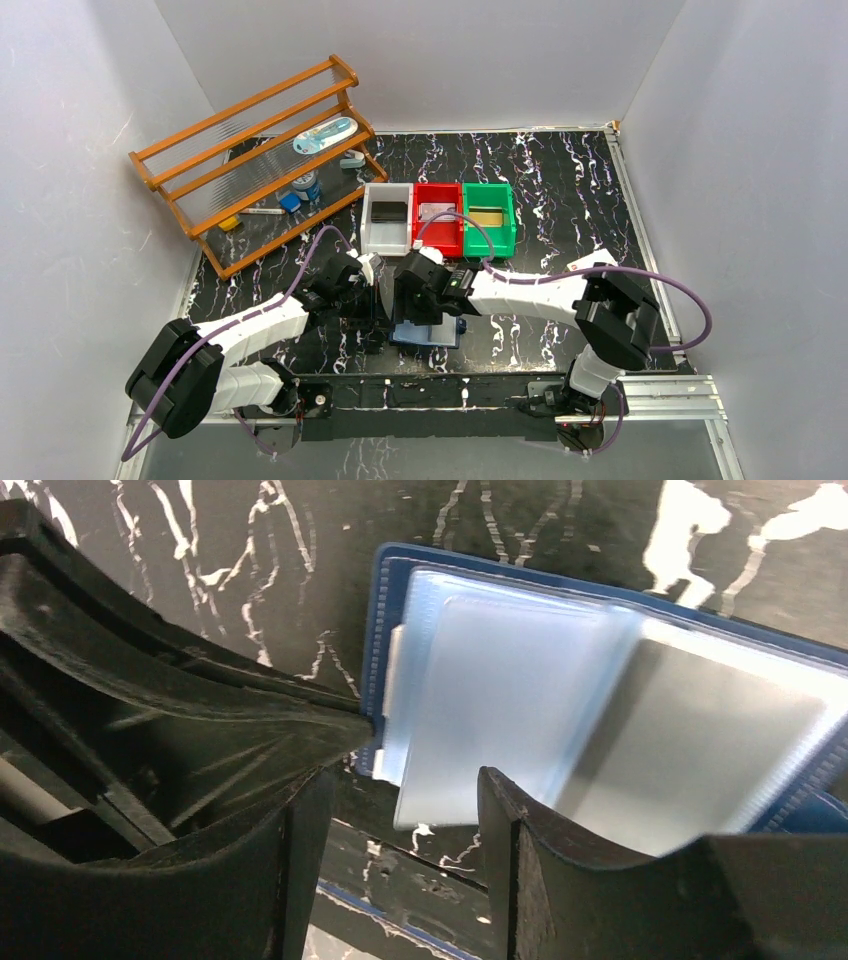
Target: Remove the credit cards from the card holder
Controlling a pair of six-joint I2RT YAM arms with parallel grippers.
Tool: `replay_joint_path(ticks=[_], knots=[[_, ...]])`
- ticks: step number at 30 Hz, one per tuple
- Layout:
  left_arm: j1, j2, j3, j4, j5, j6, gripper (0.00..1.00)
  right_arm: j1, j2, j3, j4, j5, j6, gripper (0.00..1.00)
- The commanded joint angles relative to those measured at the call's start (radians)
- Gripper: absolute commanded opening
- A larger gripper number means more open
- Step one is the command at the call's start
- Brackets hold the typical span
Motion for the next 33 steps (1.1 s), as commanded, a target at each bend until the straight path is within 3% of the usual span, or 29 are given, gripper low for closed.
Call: replay_joint_path(ticks=[1, 7, 13, 17, 33], knots=[[-0.003, -0.018, -0.019, -0.006, 0.003, -0.006, 0.0, 0.0, 0.032, 0.059, 0.11, -0.102, -0.064, 0.64], [-0.003, -0.02, -0.021, -0.009, -0.002, -0.006, 0.0, -0.001, -0.022, 0.027, 0.124, -0.118, -0.085, 0.65], [-0.003, -0.025, -0.015, -0.012, -0.001, -0.004, 0.0, -0.003, -0.088, 0.019, -0.177, 0.151, 0.015, 0.68], [-0.003, -0.028, -0.01, -0.014, 0.0, -0.004, 0.0, -0.009, -0.079, -0.008, -0.285, 0.189, 0.072, 0.68], [-0.004, -0.023, 0.002, -0.032, 0.002, 0.008, 0.0, -0.009, 0.05, -0.055, -0.222, 0.131, 0.126, 0.69]])
